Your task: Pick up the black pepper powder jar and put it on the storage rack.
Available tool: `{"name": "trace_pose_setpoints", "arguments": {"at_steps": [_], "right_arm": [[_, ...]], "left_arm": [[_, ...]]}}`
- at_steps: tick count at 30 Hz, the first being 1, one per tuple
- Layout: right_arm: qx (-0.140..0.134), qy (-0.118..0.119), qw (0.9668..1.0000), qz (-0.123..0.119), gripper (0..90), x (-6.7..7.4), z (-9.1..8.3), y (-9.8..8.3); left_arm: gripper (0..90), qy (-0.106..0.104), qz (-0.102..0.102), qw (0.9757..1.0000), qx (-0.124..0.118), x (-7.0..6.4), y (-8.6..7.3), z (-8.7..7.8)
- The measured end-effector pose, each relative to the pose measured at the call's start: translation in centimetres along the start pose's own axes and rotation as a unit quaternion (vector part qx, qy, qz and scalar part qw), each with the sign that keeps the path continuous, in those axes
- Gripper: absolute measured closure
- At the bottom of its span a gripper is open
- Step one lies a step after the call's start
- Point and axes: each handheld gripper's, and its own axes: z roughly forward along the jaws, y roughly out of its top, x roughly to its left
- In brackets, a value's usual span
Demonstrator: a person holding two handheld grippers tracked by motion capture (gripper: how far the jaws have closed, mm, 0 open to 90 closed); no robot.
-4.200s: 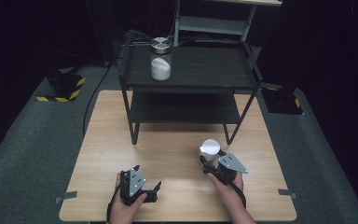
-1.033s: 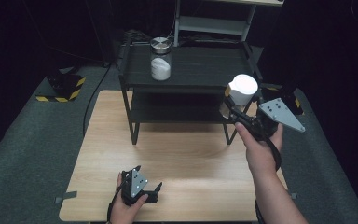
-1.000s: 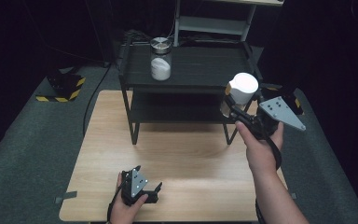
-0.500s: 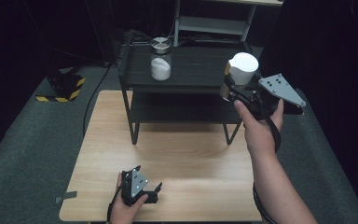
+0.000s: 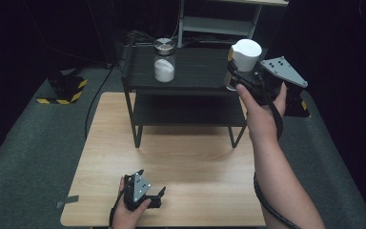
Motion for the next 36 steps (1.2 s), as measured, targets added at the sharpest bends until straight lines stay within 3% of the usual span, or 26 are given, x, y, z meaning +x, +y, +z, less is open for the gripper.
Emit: {"name": "trace_pose_setpoints", "arguments": {"at_steps": [10,30,36], "right_arm": [[0.008,-0.008,0.9998,-0.018,30.9,-0.1,1.6,0.4],[0.011,-0.011,0.9998,0.015,30.9,-1.4,4.5,-0.9],[0.005,-0.015,0.9998,0.012,30.8,-1.2,4.9,-1.4]], "left_arm": [[0.6,-0.001,-0.003,1.0000,0.000,0.1,0.0,0.0],[0.6,-0.006,-0.012,0.9999,-0.002,0.4,-0.1,-0.1],[0.6,-0.007,-0.011,0.9999,-0.003,0.4,-0.2,-0.1]]}}
